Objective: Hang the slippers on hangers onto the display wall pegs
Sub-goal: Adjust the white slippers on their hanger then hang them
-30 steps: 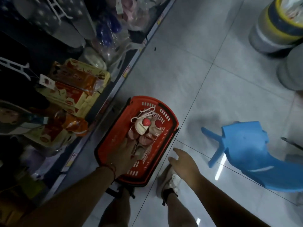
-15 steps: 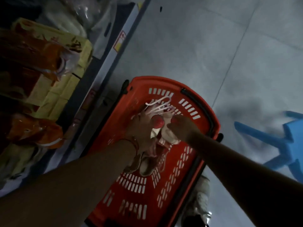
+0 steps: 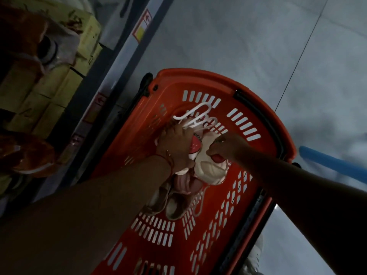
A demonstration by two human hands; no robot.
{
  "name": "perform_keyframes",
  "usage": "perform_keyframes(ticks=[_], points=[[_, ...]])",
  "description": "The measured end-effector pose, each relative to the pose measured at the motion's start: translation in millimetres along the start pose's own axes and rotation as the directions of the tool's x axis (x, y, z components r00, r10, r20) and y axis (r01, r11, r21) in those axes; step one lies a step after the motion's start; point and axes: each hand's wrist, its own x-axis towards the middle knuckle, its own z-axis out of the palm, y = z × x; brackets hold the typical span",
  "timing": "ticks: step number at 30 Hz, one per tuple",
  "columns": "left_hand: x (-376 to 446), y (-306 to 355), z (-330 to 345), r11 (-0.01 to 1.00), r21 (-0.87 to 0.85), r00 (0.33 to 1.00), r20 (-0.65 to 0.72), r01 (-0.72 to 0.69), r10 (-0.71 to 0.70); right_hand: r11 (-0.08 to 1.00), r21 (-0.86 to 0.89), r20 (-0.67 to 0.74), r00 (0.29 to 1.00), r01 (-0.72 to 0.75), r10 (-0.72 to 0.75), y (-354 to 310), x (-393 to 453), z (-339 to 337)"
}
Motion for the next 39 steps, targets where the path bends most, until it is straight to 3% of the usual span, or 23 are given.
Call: perform_keyframes(ticks=[5,15,22,28,32,39], points=[[-27,-8,-8,0.963,-0.266,0.998,-0.034,0.037,-0.048,0.996,0.072,0.041,0.997,0.059,-0.062,-2,-41,3],[-122,-14,-86,0.847,-0.521,0.989,-0.024,0.11,-0.143,0.986,0.139,-0.055,0.995,0.093,-0.086,-13,-163,-19],[-190,-3,-208,0.854,-0.519,0.983,-0.166,-0.025,-0.073,0.966,0.14,-0.162,0.968,0.216,-0.193,-44,-287,-83],[-250,12,-363,0.909,-0.384,0.958,-0.281,-0.16,0.05,0.918,-0.043,-0.228,0.891,0.395,-0.394,-89,-434,-174],[-300,22,-473,0.902,-0.328,0.881,-0.462,-0.279,0.105,0.89,-0.087,-0.368,0.816,0.448,-0.446,-119,-531,-230],[-376,38,-629,0.906,-0.066,0.651,-0.717,-0.418,0.248,0.829,-0.017,-0.639,0.631,0.559,-0.439,-151,-642,-284]])
